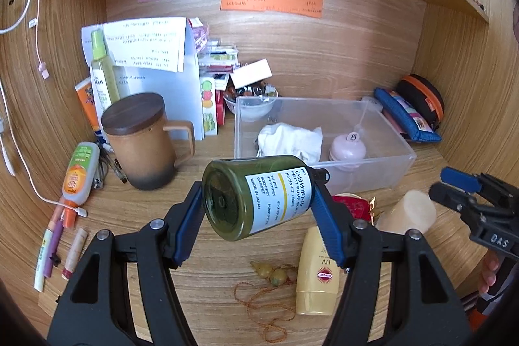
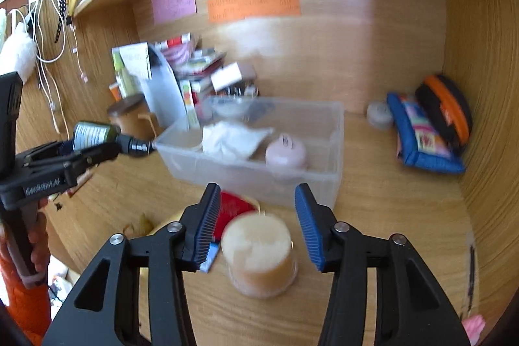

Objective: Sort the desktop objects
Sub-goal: 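Lift and carry the cream jar and green bottle toward the clear box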

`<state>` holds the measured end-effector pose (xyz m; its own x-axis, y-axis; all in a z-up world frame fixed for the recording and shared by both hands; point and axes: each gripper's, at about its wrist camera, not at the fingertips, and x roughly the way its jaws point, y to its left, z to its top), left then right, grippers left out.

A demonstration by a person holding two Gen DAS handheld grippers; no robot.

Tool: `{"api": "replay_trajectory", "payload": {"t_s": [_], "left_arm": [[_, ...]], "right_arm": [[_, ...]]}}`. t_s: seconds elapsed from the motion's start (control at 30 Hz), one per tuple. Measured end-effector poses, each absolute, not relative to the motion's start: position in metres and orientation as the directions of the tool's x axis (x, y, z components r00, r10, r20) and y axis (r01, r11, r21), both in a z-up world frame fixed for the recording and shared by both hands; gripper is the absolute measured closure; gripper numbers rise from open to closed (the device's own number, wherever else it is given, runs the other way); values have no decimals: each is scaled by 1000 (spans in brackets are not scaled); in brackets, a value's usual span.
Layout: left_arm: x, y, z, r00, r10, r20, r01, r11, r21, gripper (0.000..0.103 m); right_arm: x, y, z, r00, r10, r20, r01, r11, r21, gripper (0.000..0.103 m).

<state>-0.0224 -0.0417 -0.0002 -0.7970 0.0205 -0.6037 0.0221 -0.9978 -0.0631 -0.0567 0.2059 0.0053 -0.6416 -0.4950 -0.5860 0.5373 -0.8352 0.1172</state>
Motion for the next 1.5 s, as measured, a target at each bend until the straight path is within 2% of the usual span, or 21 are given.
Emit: {"api": "replay_trajectory", "payload": {"t_s": [0.1, 0.3, 0.5, 0.53, 0.57, 0.77, 1.07, 1.17, 1.3, 1.5], "left_arm": [[-24, -41, -4, -792, 38, -609, 11, -997, -77, 39], [-23, -36, -7, -787, 49, -616, 0, -997, -79, 39], [-19, -35, -9, -781, 43, -623, 3, -997, -73, 39], [-19, -35, -10, -780, 44, -624, 3, -997, -75, 39], [-19, -35, -10, -780, 45, -625, 3, -997, -77, 39], [-21, -29, -16, -771, 51, -635, -7, -997, -72, 39], [-16, -76, -29, -740, 67, -670, 63, -984, -168, 39], [-16, -99, -29, -732, 23, -681, 112, -982, -154, 32], [-25, -113, -41, -697, 34, -716, 128, -977, -171, 32], [-48, -121, -60, -666, -14, -746, 166, -978, -130, 32]], "right_arm": [[-55, 214, -5, -627, -487, -608, 522, -842, 136, 43], [-55, 206, -30, -600, -460, -654, 524, -844, 113, 39], [-62, 193, -52, -574, -446, -687, 526, -844, 108, 40], [-62, 192, -54, -581, -439, -685, 520, -848, 102, 41], [-62, 191, -55, -589, -433, -682, 514, -852, 97, 48], [-58, 186, -54, -622, -406, -669, 514, -857, 43, 49], [-64, 197, -48, -590, -474, -653, 514, -845, 149, 49], [-63, 200, -41, -597, -490, -635, 519, -840, 160, 49], [-64, 200, -31, -602, -506, -618, 526, -833, 169, 49], [-64, 199, -21, -611, -516, -600, 528, -831, 177, 49]]}}
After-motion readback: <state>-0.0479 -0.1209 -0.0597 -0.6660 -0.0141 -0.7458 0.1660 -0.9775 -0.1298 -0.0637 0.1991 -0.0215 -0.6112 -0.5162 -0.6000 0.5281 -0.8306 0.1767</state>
